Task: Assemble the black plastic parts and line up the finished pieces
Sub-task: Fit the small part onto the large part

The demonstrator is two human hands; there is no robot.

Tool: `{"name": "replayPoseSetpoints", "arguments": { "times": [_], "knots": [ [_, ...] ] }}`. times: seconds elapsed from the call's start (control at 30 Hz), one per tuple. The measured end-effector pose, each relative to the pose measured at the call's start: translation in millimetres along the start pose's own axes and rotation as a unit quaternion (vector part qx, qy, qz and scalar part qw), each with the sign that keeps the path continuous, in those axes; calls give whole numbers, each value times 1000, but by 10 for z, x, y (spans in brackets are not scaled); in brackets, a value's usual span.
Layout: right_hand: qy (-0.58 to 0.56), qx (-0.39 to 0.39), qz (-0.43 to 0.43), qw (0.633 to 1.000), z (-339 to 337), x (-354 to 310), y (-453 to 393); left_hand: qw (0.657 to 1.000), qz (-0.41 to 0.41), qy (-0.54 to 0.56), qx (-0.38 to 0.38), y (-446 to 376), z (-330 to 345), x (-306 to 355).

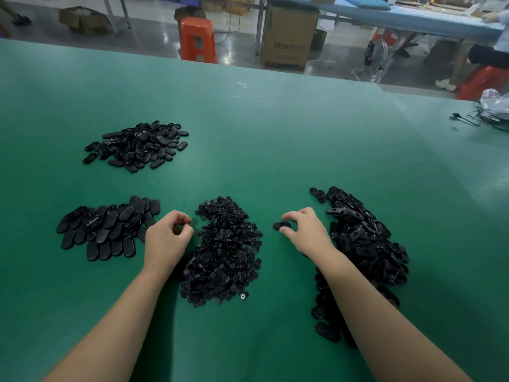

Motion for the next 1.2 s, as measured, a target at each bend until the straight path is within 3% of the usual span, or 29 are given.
{"name": "replayPoseSetpoints", "arguments": {
  "times": [0.2, 0.33, 0.47, 0.6, 0.67, 0.93, 1.07, 1.2],
  "knots": [
    [-6, 8, 6, 1000, 31, -39, 1, 1000, 2, -3, 18, 21, -28, 36],
    [-109, 7, 4, 994, 48, 3, 15, 1000, -3, 5, 18, 28, -34, 24],
    [-375, 14, -12, 927, 99, 40, 92, 1000, -7, -14, 10, 15, -20, 17],
    [-521, 20, -31, 853, 133, 5, 201, 1000, -14, 1, 7, 7, -11, 7],
    [-563, 23, -37, 825, 167, -18, 244, 1000, -15, 3, 8, 5, -12, 5],
    [-627, 102, -46, 771, 395, -44, 397, 1000, 8, -18, 0, -8, -3, 8],
    [-606, 141, -43, 782, 535, -56, 489, 999, 12, -28, -9, -22, 17, 0],
    [-522, 177, -62, 832, 604, -79, 547, 1000, -1, -17, 4, -23, 14, -20]
  ]
}}
Point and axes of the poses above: each hand's wrist, its own y-axis away from the middle knuckle, its own z-axis out of the palm, x = y × z, the point moved 5 cm from there along -y, towards the middle knuckle, and after that the axes turned 14 degrees about -x, right-handed, at the moved point
